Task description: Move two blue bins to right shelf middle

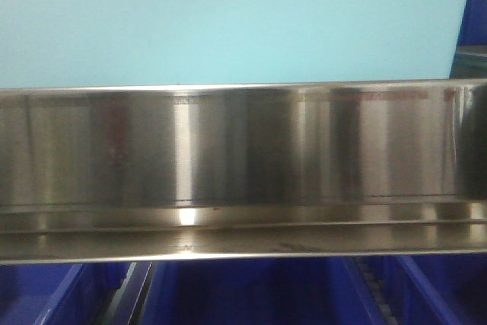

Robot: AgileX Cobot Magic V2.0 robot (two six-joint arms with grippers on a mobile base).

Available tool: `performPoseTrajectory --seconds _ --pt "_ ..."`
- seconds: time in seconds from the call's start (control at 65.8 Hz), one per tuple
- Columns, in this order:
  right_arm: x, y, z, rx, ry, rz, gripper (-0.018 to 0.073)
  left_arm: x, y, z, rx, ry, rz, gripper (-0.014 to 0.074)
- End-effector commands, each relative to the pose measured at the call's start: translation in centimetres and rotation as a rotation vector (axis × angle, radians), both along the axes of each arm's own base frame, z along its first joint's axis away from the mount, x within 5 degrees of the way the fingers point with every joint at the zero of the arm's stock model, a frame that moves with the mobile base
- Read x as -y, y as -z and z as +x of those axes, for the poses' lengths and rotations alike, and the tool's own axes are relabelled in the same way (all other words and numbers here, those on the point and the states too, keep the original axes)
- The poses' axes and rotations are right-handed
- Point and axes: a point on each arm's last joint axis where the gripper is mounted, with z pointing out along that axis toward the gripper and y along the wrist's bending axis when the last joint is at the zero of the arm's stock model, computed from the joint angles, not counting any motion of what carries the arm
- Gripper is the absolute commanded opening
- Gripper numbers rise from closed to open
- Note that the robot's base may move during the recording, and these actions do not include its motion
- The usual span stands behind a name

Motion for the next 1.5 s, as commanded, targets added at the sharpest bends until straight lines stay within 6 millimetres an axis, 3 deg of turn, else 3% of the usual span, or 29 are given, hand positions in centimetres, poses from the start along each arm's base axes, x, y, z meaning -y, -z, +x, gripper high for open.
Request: performPoseTrajectory --seconds 0.0,0.122,0.38,0.471,0.577,0.669,0.775,0.851,1.109,1.277,1.383,1.489 --pt "-1.1 -0.7 0.6 -0.03 0.003 -0.025 -0.0149 0.9 -0.8 0.2 -0.03 0.004 0.017 -0.0111" --pt "-2.8 -0.6 1.6 -0.066 -0.029 -0.032 -0.015 2.0 -1.0 0.8 -0.06 -0.021 0.087 -0.0111" --pt "-3.7 1.3 3.7 -0.132 -0.033 -0.047 -0.0151 2.9 0.1 1.6 -0.104 -0.029 0.083 -0.0084" --pt "-3.9 1.5 4.1 -0.126 -0.036 -0.044 -0.0151 2.9 0.4 1.9 -0.116 -0.032 0.088 0.0031" --pt "-4.0 1.8 4.4 -0.129 -0.037 -0.044 -0.0132 3.0 1.1 2.2 -0.159 -0.036 0.099 0.0257" --pt "-4.1 2.2 4.7 -0.146 -0.038 -0.043 0.0037 3.3 1.4 2.4 -0.173 -0.03 0.086 0.0354" --pt "-4.4 2.7 5.0 -0.165 -0.041 -0.034 0.0297 3.2 2.0 3.0 -0.201 -0.042 0.082 0.0332" --pt "-4.5 3.2 5.3 -0.196 -0.037 -0.015 0.0372 2.5 2.9 3.7 -0.256 -0.07 0.057 0.0315" --pt "-4.5 5.5 7.0 -0.293 -0.041 0.055 0.0286 1.8 5.2 5.7 -0.366 -0.024 0.0 0.0314" --pt "-4.7 6.2 7.4 -0.311 -0.041 0.049 0.0284 2.0 6.2 6.1 -0.419 -0.019 0.015 0.0303" --pt "-4.7 6.2 7.6 -0.301 -0.045 0.043 0.0253 2.1 6.7 6.3 -0.443 -0.018 0.021 0.0235" --pt "-4.7 6.2 7.5 -0.304 -0.045 0.042 0.013 2.2 6.9 6.3 -0.455 -0.003 0.017 0.0125"
